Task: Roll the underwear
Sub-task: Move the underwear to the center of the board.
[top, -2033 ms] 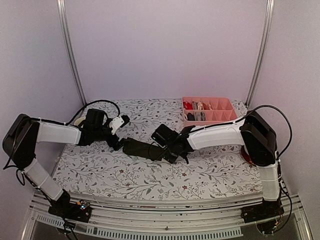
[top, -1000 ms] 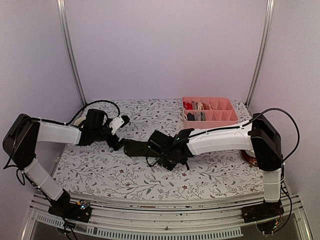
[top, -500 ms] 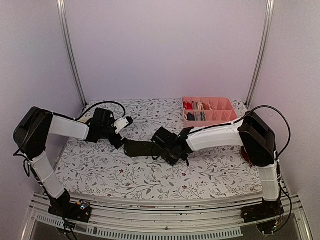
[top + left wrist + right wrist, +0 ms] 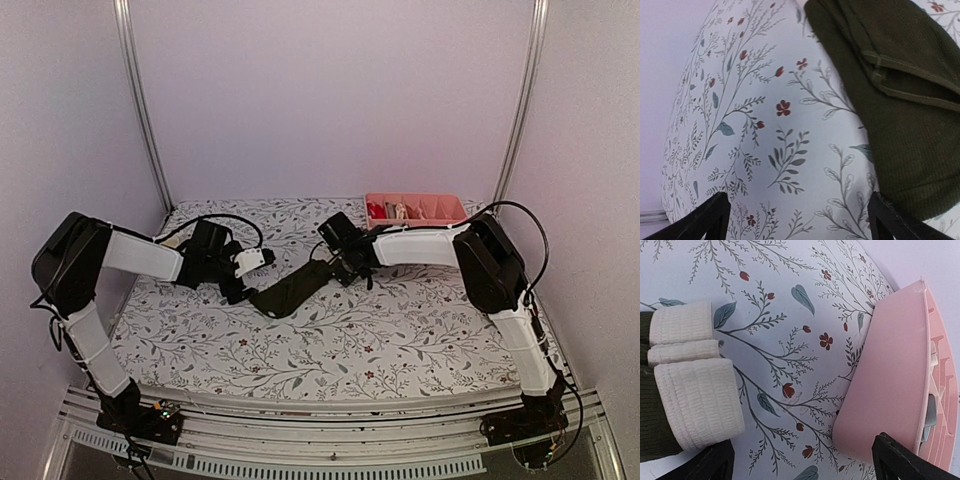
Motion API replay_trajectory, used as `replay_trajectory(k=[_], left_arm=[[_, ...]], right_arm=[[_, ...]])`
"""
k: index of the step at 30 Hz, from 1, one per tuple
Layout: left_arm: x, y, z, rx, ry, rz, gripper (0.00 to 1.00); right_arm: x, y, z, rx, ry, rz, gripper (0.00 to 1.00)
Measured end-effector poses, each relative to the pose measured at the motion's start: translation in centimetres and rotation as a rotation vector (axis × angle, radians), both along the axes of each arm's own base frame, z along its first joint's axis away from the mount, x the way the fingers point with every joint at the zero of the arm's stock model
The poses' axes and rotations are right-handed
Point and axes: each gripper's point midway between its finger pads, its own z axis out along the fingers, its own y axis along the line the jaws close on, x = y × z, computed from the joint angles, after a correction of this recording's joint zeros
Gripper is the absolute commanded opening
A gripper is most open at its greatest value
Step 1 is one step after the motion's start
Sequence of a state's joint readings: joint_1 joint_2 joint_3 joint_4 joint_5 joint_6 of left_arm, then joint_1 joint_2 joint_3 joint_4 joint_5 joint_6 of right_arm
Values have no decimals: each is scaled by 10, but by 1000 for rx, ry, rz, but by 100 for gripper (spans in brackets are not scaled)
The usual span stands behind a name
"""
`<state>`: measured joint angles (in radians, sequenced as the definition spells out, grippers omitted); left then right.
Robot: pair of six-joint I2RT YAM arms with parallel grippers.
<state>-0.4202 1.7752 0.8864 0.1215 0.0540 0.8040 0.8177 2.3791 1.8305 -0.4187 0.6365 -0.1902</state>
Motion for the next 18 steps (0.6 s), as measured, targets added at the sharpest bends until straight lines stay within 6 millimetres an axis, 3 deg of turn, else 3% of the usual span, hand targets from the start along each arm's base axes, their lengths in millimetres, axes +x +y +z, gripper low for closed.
replay_trajectory(k=[4, 8, 12, 15, 18], left_arm=[[-22, -13, -15, 42, 21, -93, 98], [-30, -27, -14, 66, 5, -146, 99], [-45, -41, -14, 75, 0, -201, 99], [-75, -59, -14, 82, 18, -280, 99], [-113, -84, -15, 83, 58, -386, 98]], right_arm=[[-10, -5, 1, 16, 20, 12, 99], [-50, -31, 6, 17, 89, 22, 99], [-88, -46, 36, 70, 95, 39, 99], [-112, -44, 60, 139, 68, 83, 99], [-139, -36, 62, 162, 55, 172, 99]])
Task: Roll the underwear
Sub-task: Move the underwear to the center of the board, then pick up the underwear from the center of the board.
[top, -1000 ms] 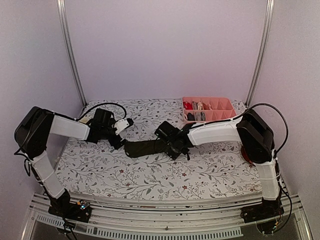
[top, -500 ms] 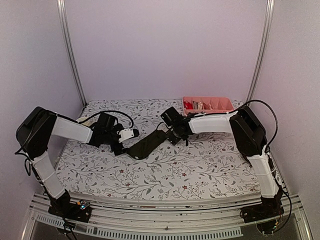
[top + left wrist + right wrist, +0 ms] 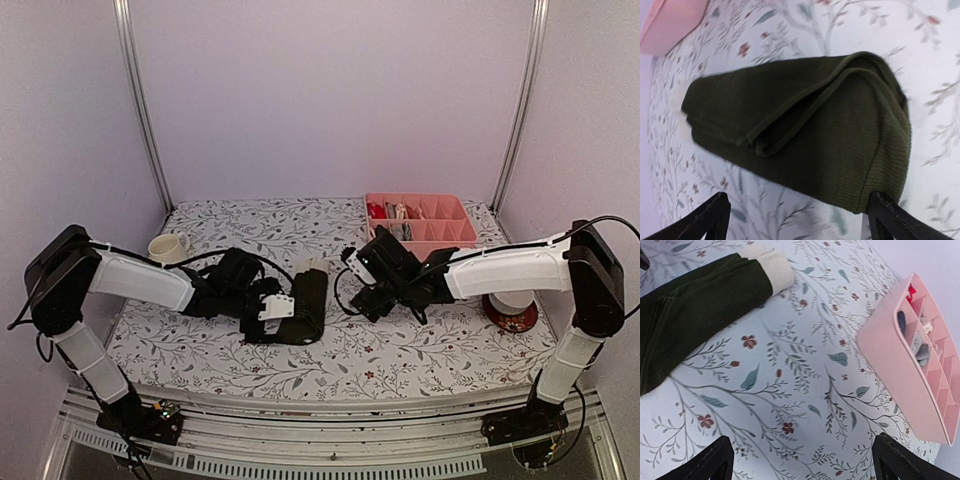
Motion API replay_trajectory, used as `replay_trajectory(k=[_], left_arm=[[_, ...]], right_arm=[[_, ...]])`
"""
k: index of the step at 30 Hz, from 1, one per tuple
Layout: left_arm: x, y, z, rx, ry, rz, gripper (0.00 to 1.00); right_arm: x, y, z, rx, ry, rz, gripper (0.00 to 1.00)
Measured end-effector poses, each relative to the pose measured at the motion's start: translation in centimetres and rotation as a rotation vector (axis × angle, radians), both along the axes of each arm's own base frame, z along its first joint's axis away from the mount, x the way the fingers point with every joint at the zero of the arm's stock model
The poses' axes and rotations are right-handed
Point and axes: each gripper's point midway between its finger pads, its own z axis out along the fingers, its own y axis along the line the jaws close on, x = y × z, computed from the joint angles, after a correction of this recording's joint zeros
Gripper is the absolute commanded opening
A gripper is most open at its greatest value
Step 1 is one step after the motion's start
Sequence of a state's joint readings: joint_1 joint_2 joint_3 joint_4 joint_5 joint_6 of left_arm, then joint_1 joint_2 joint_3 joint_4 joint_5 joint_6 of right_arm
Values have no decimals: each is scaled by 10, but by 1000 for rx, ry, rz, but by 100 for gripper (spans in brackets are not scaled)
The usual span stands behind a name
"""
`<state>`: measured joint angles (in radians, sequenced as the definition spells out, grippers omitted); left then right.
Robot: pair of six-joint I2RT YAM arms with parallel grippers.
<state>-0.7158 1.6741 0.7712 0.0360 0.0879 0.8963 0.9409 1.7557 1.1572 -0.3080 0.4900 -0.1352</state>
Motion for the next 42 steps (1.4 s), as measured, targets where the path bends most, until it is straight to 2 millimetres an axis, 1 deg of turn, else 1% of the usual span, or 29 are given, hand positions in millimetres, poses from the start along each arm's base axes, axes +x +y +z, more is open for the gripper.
replay_trajectory(k=[2, 4, 6, 7, 9, 12, 15, 18, 20, 23, 26, 28, 31, 33, 36, 42], left_arm=[[-31, -18, -1, -1, 51, -86, 99], [-60, -30, -3, -2, 111, -162, 98], [-76, -34, -5, -4, 161, -195, 98], [-80, -33, -5, -4, 179, -198, 98], [-79, -29, -2, -15, 195, -185, 98], [-81, -17, 3, -30, 219, -184, 99], [-71, -5, 20, -91, 203, -153, 99], [-61, 1, 42, -168, 147, -135, 98], [-61, 4, 48, -201, 123, -134, 99], [-66, 13, 51, -255, 103, -132, 98], [-64, 29, 56, -323, 75, -93, 99], [-59, 35, 65, -376, 38, -69, 99], [-52, 38, 80, -443, -20, -59, 99], [-49, 39, 87, -473, -48, -58, 99], [-46, 39, 92, -494, -68, -58, 99], [-43, 38, 98, -515, -86, -62, 99]], right_arm=[[-21, 8, -14, -23, 6, 85, 99], [-47, 21, -32, -60, 21, 196, 99], [-66, 33, -40, -86, 26, 285, 99], [-77, 43, -43, -91, 23, 337, 99], [-93, 62, -46, -93, 11, 427, 99], [-101, 79, -47, -66, -9, 481, 99], [-104, 84, -50, -71, -7, 524, 99], [-118, 95, -55, -67, 10, 604, 99], [-128, 101, -56, -64, 16, 649, 99], [-140, 110, -55, -47, 17, 707, 99], [-149, 114, -57, -36, 21, 748, 98], [-152, 115, -59, -35, 28, 765, 97], [-152, 117, -65, -41, 28, 774, 93], [-151, 119, -71, -49, 27, 778, 88], [-147, 125, -71, -50, 8, 771, 79], [-147, 132, -74, -71, -26, 782, 68]])
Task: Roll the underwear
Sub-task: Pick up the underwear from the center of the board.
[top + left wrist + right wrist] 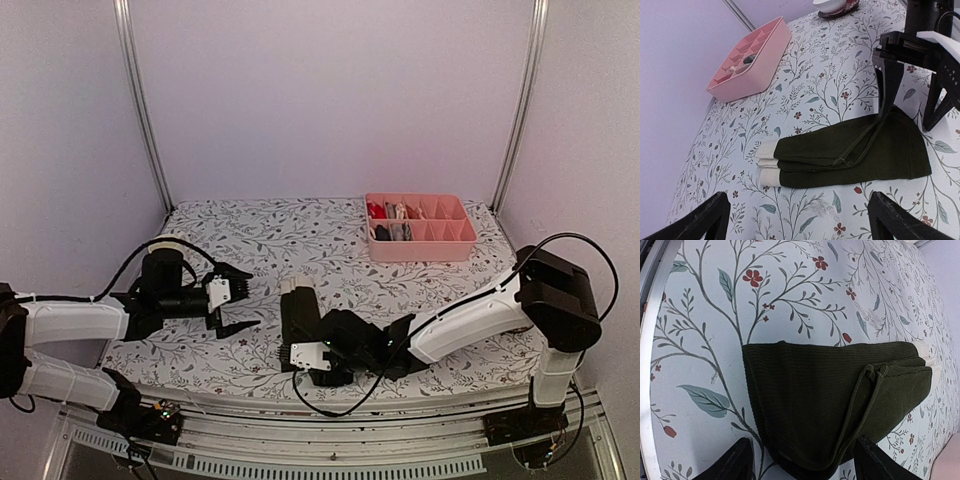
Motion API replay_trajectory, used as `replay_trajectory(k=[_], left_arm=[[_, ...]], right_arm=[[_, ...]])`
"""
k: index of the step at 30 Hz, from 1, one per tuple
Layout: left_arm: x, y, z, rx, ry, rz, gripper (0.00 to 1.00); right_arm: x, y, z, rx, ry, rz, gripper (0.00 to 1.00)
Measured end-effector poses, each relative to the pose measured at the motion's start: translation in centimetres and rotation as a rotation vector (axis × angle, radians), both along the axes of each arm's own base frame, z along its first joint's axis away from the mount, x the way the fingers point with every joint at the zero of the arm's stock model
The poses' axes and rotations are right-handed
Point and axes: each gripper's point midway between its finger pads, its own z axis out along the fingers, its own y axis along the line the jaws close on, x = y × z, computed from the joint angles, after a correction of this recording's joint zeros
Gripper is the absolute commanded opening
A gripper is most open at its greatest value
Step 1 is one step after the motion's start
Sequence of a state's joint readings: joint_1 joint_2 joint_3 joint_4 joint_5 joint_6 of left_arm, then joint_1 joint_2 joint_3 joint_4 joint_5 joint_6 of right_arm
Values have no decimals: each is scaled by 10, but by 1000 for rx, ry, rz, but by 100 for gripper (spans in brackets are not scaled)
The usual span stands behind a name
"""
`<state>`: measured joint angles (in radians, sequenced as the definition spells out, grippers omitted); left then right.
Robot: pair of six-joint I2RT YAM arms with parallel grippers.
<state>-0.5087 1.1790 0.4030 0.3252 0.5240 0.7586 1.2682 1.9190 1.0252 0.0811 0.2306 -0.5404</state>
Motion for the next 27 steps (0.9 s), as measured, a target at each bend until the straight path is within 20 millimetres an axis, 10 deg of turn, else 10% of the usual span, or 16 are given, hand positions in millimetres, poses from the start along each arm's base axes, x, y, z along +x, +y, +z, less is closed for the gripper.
replay_trajectory(k=[12, 27], left_arm=[[-1, -1, 2, -10, -2, -13, 99], [-36, 6, -17, 48, -112, -147, 98]], right_arm=[[7, 16, -11, -37, -48, -12, 5], [-22, 28, -13, -29, 357, 94, 3]])
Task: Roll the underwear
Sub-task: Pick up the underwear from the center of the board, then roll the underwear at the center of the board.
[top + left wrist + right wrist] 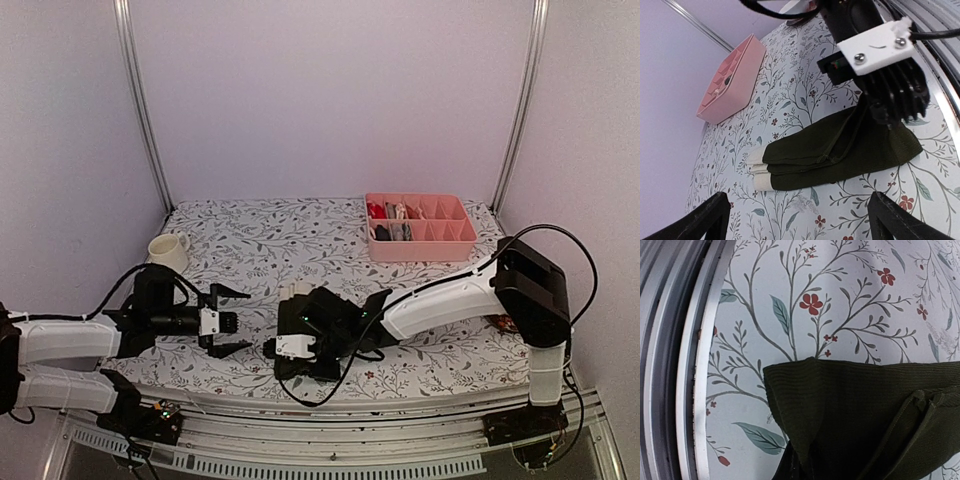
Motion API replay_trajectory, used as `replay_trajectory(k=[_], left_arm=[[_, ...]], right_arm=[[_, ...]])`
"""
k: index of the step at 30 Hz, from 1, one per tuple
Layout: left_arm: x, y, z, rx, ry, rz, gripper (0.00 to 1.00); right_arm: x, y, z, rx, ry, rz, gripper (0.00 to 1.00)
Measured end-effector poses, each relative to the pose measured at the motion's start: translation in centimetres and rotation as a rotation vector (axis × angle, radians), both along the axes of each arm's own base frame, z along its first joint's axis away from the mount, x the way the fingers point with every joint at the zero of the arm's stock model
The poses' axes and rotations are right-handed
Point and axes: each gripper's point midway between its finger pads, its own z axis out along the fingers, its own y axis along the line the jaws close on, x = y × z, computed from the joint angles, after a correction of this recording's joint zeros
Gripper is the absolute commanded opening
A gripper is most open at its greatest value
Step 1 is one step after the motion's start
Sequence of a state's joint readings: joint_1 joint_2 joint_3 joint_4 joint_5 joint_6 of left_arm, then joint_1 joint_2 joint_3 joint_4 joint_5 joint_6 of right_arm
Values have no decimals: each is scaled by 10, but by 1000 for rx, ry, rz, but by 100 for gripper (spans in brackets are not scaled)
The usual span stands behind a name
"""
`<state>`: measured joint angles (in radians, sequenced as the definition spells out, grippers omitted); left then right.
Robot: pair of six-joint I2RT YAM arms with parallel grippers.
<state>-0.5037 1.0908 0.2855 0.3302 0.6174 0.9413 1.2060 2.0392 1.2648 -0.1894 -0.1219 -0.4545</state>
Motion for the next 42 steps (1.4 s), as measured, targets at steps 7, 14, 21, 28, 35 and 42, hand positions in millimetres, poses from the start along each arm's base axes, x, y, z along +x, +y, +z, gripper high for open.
replay_trajectory(k=[7, 14, 21, 28, 35, 42], left_arm=[[-26, -7, -10, 52, -107, -105, 94], [-51, -23, -34, 149, -144, -205, 83], [-72, -32, -66, 267, -126, -262, 78], [-57, -41, -80, 337, -115, -176, 77], [-38, -52, -79, 338, -142, -77, 74], [-34, -64, -83, 354, -140, -45, 61]], right_arm=[[6, 0, 0, 5, 296, -21, 3], [15, 1, -1, 7, 499, -62, 3], [25, -3, -1, 12, 607, -108, 3], [29, -6, -1, 12, 638, -135, 3], [29, -6, -2, 12, 640, -138, 3], [30, -6, -2, 13, 638, -138, 3]])
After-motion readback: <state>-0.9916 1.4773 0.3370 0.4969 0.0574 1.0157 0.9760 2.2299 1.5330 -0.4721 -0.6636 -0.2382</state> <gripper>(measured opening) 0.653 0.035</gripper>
